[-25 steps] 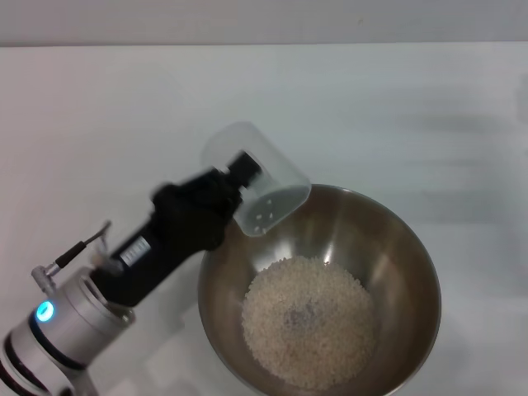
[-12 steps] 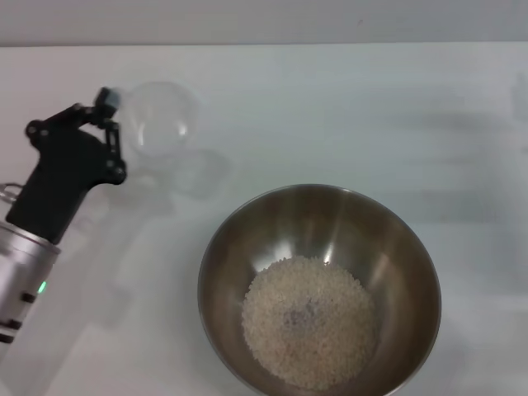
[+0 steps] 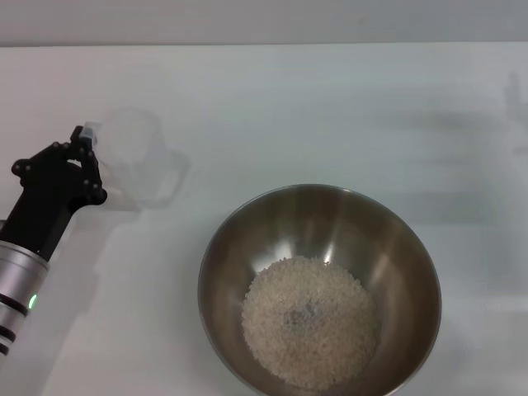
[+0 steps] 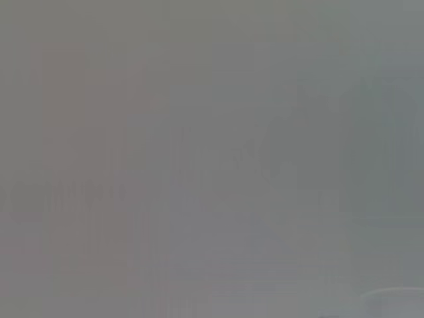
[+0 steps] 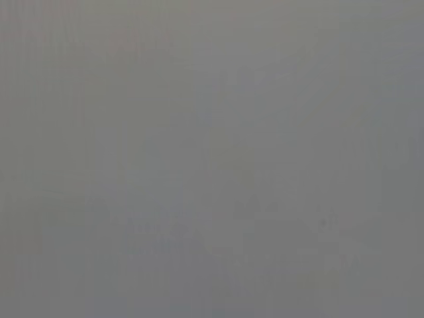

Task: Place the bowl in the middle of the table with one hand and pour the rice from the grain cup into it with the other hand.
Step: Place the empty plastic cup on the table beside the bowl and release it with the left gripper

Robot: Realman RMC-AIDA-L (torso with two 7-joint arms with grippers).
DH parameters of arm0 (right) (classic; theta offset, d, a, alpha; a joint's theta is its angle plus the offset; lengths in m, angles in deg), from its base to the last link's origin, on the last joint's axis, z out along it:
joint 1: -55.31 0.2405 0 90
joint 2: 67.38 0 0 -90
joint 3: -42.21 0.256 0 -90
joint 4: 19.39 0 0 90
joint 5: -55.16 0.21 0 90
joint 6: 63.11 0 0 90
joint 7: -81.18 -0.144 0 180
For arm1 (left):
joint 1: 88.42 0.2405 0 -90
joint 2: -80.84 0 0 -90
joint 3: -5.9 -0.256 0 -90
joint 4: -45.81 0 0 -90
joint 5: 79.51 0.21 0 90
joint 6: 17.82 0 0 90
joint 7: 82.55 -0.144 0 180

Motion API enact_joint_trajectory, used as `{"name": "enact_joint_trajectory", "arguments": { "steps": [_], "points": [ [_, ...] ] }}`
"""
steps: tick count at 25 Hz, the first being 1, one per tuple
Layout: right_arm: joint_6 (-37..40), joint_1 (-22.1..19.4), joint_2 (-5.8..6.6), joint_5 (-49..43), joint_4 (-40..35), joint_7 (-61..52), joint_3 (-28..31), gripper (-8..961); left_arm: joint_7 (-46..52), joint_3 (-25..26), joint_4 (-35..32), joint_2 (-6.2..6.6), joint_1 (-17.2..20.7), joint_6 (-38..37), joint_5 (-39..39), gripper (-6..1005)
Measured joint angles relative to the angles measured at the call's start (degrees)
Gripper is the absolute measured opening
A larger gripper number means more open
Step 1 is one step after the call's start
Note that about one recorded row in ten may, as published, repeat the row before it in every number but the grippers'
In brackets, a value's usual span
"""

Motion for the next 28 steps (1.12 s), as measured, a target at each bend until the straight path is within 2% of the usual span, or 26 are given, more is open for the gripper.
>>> {"name": "enact_joint_trajectory", "arguments": {
  "steps": [14,28],
  "points": [
    [1.3,-0.4,-0.1,-0.1,0.0,-0.1,0.0,500,1.3,0.1,0.8,-0.09,-0.2,6.1,-0.5,77],
    [1.3,-0.2,-0.02,-0.1,0.1,-0.1,0.0,500,0.8,-0.5,0.8,-0.09,-0.8,9.2,-0.3,82]
  ]
}}
